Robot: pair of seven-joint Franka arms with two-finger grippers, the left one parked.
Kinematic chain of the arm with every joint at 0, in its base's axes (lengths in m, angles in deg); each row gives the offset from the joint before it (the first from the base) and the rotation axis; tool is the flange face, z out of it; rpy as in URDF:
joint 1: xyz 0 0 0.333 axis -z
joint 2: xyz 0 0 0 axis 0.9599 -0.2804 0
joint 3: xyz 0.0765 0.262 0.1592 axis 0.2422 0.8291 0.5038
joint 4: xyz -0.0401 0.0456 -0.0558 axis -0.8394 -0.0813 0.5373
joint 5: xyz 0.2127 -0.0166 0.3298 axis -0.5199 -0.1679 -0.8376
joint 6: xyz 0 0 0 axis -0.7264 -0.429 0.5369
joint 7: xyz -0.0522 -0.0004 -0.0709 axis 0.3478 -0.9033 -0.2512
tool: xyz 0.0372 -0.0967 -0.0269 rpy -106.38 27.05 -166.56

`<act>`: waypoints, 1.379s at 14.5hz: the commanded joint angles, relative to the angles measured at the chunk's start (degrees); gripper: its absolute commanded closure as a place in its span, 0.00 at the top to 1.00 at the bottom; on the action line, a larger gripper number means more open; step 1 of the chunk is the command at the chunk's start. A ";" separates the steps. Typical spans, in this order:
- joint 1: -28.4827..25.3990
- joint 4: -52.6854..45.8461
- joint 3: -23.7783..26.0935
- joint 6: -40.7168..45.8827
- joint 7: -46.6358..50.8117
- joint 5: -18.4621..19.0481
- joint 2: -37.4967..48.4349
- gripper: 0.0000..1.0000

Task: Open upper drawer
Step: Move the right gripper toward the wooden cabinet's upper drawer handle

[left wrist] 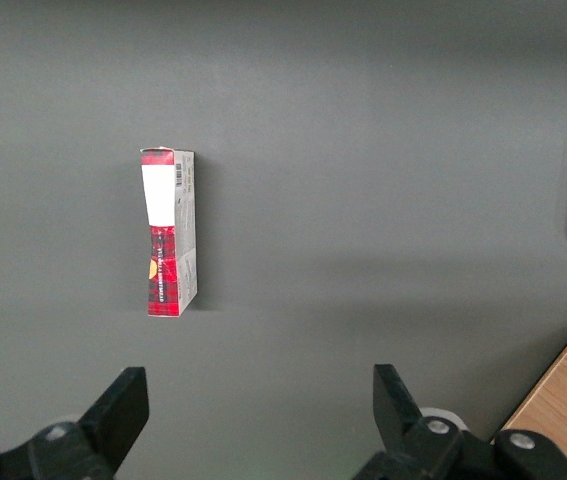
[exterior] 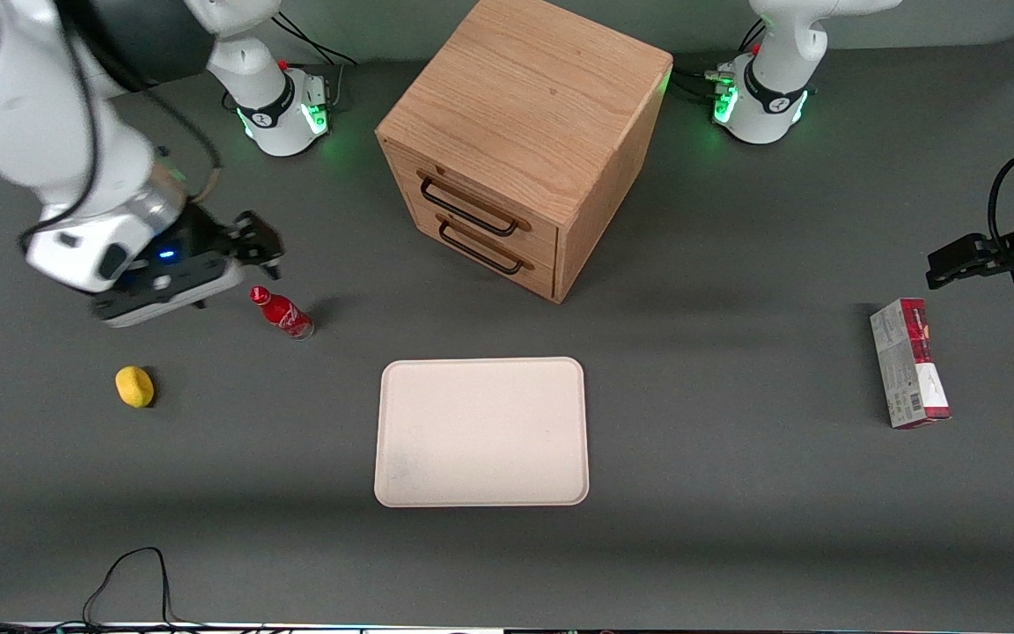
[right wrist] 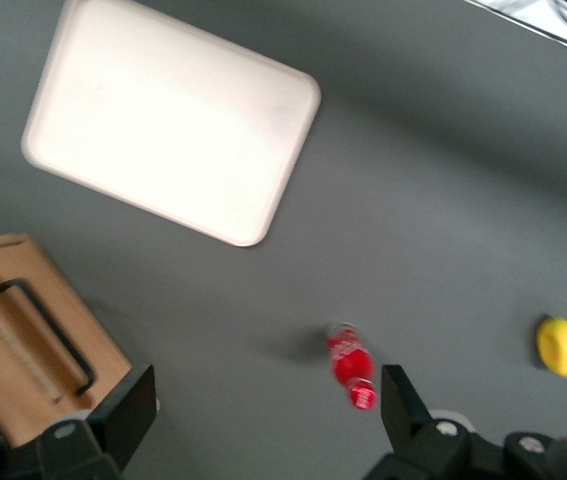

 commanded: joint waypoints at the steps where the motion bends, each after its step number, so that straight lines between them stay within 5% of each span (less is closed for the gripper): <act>1: -7.33 -1.81 -0.54 0.69 0.41 0.02 -1.15 1.00; 7: -19.74 -0.23 -0.63 0.69 -3.08 0.46 -3.08 1.00; 11: -19.75 1.26 -0.80 0.78 -10.83 -0.68 -2.91 1.00; 14: -19.49 1.35 -1.33 2.36 -14.08 -6.56 -2.65 1.00; 20: -18.88 1.35 -2.29 3.76 -20.15 -11.93 -2.65 1.00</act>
